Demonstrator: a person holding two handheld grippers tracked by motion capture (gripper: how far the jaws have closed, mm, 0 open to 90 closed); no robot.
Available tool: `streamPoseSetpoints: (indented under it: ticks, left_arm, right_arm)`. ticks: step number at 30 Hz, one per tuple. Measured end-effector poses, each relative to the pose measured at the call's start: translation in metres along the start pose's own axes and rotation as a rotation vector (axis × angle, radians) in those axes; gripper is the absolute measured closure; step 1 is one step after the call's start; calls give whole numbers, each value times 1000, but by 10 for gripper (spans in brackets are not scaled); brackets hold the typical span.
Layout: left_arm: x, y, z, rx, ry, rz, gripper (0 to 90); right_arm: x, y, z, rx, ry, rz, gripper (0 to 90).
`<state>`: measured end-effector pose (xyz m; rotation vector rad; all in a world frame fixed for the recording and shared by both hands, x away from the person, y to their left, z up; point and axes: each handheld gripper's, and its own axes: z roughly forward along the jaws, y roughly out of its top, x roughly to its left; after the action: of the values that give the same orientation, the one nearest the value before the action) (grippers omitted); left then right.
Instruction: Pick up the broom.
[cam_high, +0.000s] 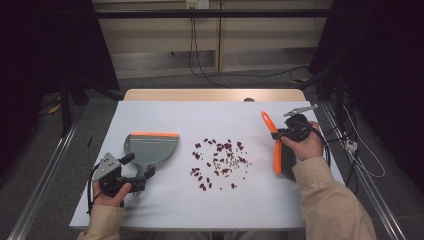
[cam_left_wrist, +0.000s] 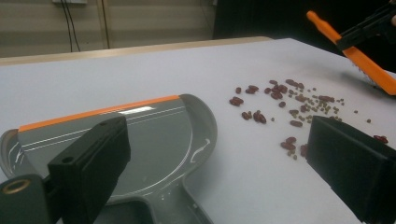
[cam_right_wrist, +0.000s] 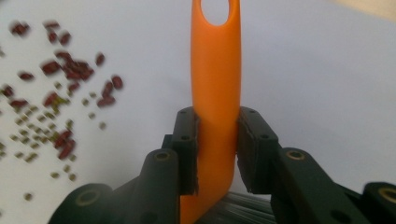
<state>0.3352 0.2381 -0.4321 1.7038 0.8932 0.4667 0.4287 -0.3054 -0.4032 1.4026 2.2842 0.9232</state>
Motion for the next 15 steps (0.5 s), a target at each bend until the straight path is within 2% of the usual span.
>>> streamPoseSetpoints:
  ticks: [6, 7, 8, 11, 15]
  left_arm:
    - [-6, 4, 1, -6, -8, 15, 63]
    - [-8, 5, 2, -7, -13, 20, 63]
    - [-10, 7, 2, -12, -17, 19, 63]
    - [-18, 10, 6, -18, -37, 22, 63]
    - [-27, 15, 12, -18, -61, 46, 63]
  right_arm:
    - [7, -13, -22, -195, 36, 25, 710]
    - [10, -17, -29, -250, 50, 35, 710]
    - [10, -17, -29, -250, 50, 35, 710]
    - [11, -22, -38, -322, 77, 47, 710]
    - [9, -30, -48, -422, 110, 76, 710]
